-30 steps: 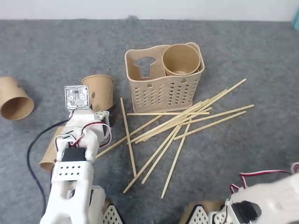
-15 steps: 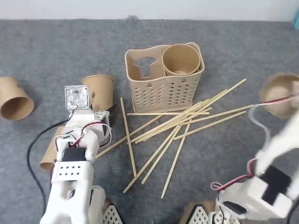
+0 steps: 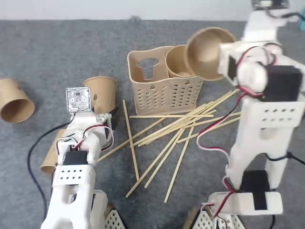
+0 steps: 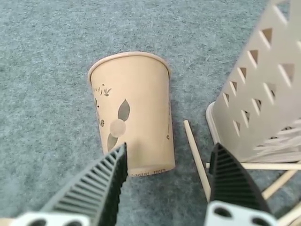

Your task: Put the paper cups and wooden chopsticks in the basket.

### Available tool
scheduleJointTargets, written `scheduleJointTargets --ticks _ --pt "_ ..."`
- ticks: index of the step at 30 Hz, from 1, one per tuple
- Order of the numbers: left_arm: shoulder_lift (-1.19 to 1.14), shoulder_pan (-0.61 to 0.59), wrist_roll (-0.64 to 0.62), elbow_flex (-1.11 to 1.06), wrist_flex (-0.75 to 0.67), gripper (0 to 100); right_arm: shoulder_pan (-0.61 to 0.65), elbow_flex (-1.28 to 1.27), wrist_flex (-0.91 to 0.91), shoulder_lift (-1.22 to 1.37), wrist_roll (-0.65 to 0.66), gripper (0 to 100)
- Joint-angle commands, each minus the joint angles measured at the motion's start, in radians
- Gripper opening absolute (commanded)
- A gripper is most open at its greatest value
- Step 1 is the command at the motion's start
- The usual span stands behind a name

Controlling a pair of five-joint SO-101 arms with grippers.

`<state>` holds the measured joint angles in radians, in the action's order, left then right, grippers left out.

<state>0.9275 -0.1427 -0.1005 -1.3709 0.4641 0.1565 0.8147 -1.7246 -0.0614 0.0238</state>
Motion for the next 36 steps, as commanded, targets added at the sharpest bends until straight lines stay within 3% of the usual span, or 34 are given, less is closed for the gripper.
scheduleJointTargets --ticks 1,20,27,33,36 --pt "0.028 -0.006 0.032 0.004 -0.018 27 0.081 0.044 0.050 -0.041 -0.017 0.8" --pt "0.028 -0.006 0.040 0.004 -0.018 27 0.051 0.051 0.065 0.259 -0.009 1.7" --pt "0.028 -0.006 0.040 0.004 -0.018 27 0.051 0.150 0.058 0.234 -0.008 23.0" --pt "0.028 -0.006 0.040 0.004 -0.021 27 0.031 0.388 -0.064 0.145 0.044 24.6" --pt "0.028 -0.006 0.040 0.004 -0.023 27 -0.021 0.376 -0.079 0.054 0.046 24.6"
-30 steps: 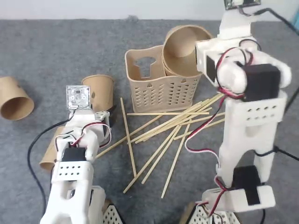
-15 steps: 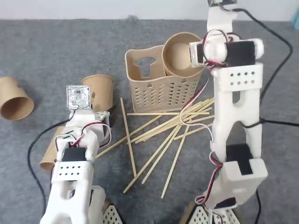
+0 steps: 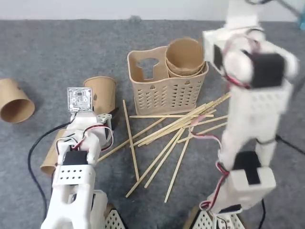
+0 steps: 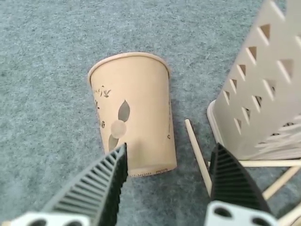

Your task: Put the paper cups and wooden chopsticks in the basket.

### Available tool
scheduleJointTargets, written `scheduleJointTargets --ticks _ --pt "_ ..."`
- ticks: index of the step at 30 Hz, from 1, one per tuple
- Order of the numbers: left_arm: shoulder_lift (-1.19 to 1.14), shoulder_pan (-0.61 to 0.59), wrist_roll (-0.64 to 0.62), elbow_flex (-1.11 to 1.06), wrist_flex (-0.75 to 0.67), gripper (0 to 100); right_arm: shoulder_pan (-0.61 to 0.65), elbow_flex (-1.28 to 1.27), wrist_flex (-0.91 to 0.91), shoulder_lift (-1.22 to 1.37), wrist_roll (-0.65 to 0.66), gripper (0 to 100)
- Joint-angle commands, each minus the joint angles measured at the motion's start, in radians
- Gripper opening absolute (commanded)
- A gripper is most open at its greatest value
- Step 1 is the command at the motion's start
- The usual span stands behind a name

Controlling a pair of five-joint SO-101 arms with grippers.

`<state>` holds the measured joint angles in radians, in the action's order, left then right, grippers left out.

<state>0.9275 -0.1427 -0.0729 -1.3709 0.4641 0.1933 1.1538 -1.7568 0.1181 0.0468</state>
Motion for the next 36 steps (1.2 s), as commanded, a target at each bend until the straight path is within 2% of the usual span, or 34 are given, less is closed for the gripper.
scheduleJointTargets --ticks 1,6,11,15,20,26,32,36 --pt "0.028 -0.006 0.012 0.004 -0.023 27 -0.087 0.000 -0.045 -0.171 0.021 24.6" --pt "0.028 -0.006 0.012 0.004 -0.023 27 -0.194 -0.434 -0.042 -0.429 0.026 21.4" --pt "0.028 -0.006 0.012 0.004 -0.023 27 -0.209 -0.979 0.056 -0.697 0.078 0.3" --pt "0.028 -0.006 0.012 0.004 -0.018 27 -0.219 -1.306 0.205 -0.851 0.120 4.1" --pt "0.028 -0.034 0.008 0.005 -0.018 27 -0.211 -1.694 0.325 -0.954 0.160 1.8" --pt "0.028 -0.048 0.006 0.007 -0.018 27 -0.217 -2.143 0.636 -0.966 0.221 0.8" --pt "0.031 -0.049 0.006 0.007 -0.018 27 -0.213 -2.369 0.805 -0.964 0.233 0.8" --pt "0.037 -0.049 0.006 0.010 0.000 27 -0.209 -2.435 0.897 -0.960 0.331 0.8"
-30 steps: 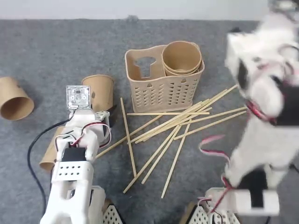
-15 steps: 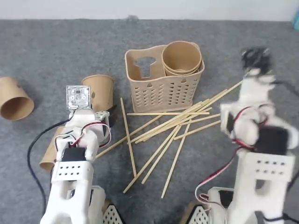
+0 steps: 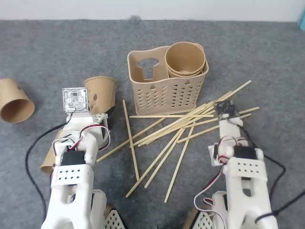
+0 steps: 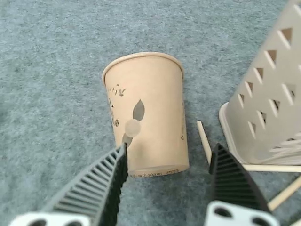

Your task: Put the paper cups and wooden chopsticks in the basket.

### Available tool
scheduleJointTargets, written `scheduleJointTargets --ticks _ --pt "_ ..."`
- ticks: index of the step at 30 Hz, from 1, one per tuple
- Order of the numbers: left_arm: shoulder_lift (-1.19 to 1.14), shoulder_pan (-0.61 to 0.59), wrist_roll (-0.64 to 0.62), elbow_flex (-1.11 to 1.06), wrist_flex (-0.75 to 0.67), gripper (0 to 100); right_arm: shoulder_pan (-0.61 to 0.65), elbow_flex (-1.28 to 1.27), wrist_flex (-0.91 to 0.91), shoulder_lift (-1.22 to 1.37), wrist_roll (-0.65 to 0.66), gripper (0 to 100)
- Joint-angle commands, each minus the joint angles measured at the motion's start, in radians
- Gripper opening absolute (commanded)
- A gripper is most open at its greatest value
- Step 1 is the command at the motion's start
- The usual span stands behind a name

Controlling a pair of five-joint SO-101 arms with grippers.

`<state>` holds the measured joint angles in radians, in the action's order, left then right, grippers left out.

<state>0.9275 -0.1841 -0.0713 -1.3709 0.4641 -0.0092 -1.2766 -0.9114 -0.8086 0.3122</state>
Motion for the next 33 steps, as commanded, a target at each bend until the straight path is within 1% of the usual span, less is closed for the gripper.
scheduleJointTargets --ticks 1,3,4,6,8,10,14,15,17,19,21,25,27,30,33 --pt "0.037 -0.008 0.005 0.013 0.009 27 -0.004 -0.008 0.051 -0.031 0.086 0.8" --pt "0.038 -0.009 0.003 0.021 0.018 27 0.016 -0.011 0.047 -0.031 0.110 0.8" --pt "0.035 -0.021 0.002 0.038 0.044 27 0.021 -0.011 0.036 -0.031 0.121 0.8" --pt "0.029 -0.077 -0.028 0.116 0.184 27 0.019 -0.011 0.030 -0.035 0.126 0.8" --pt "0.028 -0.123 -0.114 0.219 0.334 27 0.018 -0.011 0.030 -0.035 0.126 0.8" --pt "0.028 -0.141 -0.172 0.292 0.433 27 0.018 -0.011 0.030 -0.035 0.126 0.8" --pt "0.029 -0.146 -0.169 0.367 0.496 27 0.018 -0.011 0.031 -0.035 0.126 0.8" --pt "0.029 -0.155 -0.147 0.380 0.517 27 0.018 -0.011 0.031 -0.035 0.126 0.8" --pt "0.029 -0.192 -0.086 0.401 0.586 27 0.018 -0.011 0.031 -0.035 0.126 0.8" --pt "0.038 -0.250 -0.018 0.426 0.687 27 0.018 -0.011 0.033 -0.035 0.126 0.8" --pt "0.038 -0.342 0.066 0.461 0.783 27 0.018 -0.011 0.033 -0.035 0.126 0.8" --pt "0.038 -0.496 0.259 0.519 0.901 27 0.018 -0.011 0.033 -0.033 0.127 0.8" --pt "0.038 -0.560 0.394 0.536 0.973 27 0.018 -0.011 0.033 -0.033 0.127 0.8" --pt "0.038 -0.641 0.646 0.565 1.073 27 0.019 -0.011 0.033 -0.033 0.127 0.8" --pt "0.038 -0.713 0.818 0.573 1.152 27 0.022 -0.011 0.033 -0.033 0.127 0.9"
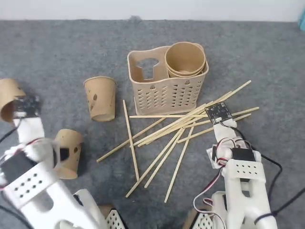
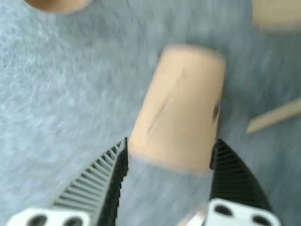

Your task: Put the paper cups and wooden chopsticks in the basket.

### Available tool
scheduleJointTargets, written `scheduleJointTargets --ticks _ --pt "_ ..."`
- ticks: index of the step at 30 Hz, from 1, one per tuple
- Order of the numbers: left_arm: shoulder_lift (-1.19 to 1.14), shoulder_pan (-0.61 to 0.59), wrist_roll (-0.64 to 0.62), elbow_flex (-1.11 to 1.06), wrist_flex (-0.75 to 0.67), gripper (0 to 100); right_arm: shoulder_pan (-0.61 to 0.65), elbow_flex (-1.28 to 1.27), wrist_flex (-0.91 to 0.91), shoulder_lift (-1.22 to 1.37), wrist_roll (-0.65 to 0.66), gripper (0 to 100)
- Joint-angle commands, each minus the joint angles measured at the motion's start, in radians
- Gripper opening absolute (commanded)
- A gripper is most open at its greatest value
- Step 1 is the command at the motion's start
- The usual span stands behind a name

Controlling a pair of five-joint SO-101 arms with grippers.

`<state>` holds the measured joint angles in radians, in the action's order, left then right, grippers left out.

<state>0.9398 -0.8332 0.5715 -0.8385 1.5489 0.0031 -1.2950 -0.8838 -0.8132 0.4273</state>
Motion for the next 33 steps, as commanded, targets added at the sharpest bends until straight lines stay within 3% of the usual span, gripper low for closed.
scheduleJointTargets --ticks 1,9,17,25,33 --pt "0.026 -0.072 0.213 0.035 0.077 27 0.010 0.008 0.005 -0.028 0.012 0.9" --pt "0.028 -0.077 0.236 -0.177 -0.118 27 0.012 0.008 0.004 -0.027 0.043 0.9" --pt "0.028 -0.078 0.224 -0.384 -0.354 13 0.012 0.008 0.004 -0.027 0.044 0.9" --pt "0.026 -0.072 -0.046 -0.418 -0.637 16 0.013 0.008 0.002 -0.027 0.046 0.9" --pt "0.025 0.031 -0.341 -0.437 -0.783 18 0.013 0.008 -0.001 -0.027 0.046 0.9"
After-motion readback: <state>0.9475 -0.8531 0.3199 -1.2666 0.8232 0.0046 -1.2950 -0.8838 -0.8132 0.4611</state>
